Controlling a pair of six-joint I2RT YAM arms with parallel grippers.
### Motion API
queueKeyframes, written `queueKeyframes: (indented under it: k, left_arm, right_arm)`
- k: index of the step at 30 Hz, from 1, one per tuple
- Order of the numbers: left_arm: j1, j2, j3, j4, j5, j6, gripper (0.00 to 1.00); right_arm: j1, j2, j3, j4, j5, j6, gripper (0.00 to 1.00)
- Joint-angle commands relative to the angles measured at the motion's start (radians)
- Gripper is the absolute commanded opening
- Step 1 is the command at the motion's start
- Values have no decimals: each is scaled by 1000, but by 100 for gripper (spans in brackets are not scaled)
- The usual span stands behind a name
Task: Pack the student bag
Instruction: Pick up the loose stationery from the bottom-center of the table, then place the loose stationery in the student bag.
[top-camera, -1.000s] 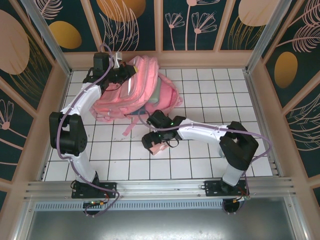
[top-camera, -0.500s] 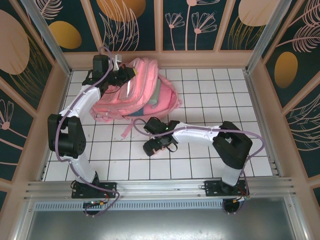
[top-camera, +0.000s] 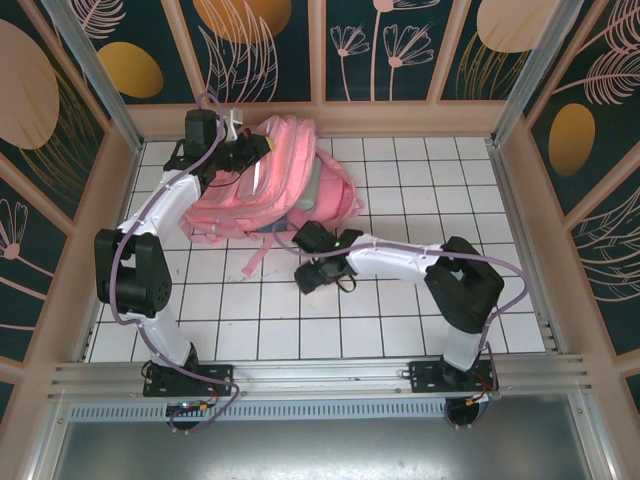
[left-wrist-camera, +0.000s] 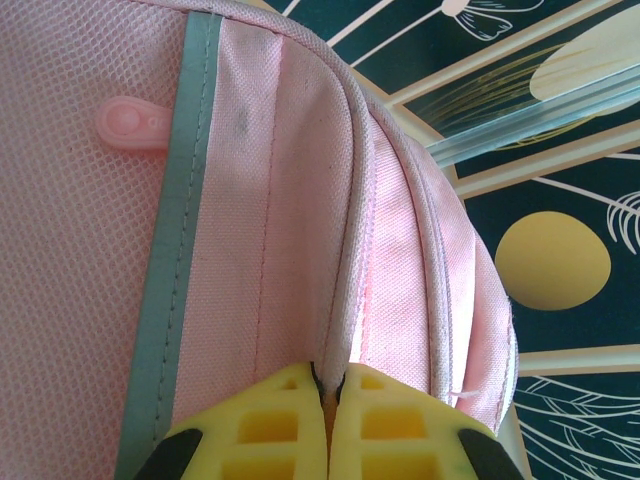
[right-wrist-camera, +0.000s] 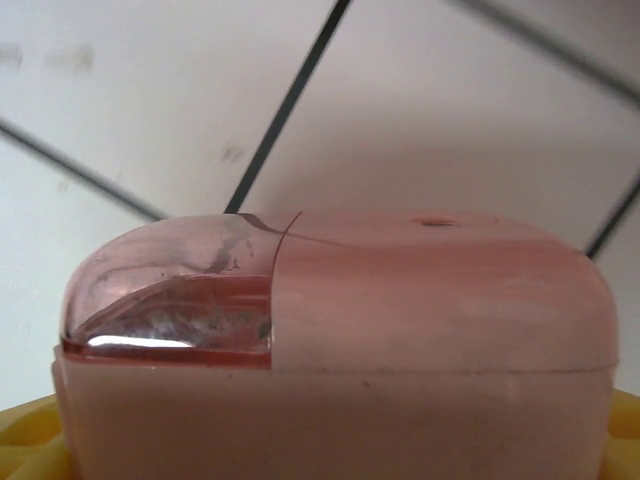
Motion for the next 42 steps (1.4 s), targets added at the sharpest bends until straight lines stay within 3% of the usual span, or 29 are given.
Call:
queueKeyframes:
  k: [1, 8, 13, 19, 23, 27, 33, 36, 42]
  left_arm:
    - [2, -57, 9, 42, 31, -1, 0]
    - [2, -65, -31, 73, 47, -27, 0]
    - [2, -99, -41, 83, 49, -37, 0]
    - [2, -102, -44, 89, 47, -42, 0]
    - [1, -100, -44, 89, 47, -42, 0]
    - [2, -97, -45, 89, 46, -43, 0]
    - [2, -81, -33, 89, 50, -42, 0]
    - [2, -77, -26, 88, 51, -43, 0]
    - [2, -76, -23, 84, 51, -41, 0]
  right_arm:
    - [-89, -54, 83, -15, 24, -25, 73]
    - [-318, 27, 280, 1, -56, -3, 68]
    - [-448, 127, 430, 70, -283, 115, 66]
    - [-500, 252, 529, 173, -459, 260, 65]
    - [-499, 319, 560, 185, -495, 301, 64]
    - [-494, 340, 541, 164, -464, 298, 64]
    - [-482, 390, 588, -22, -259, 228, 65]
    - [-476, 427, 636, -83, -224, 203, 68]
    - [-444, 501, 747, -154, -192, 179, 90]
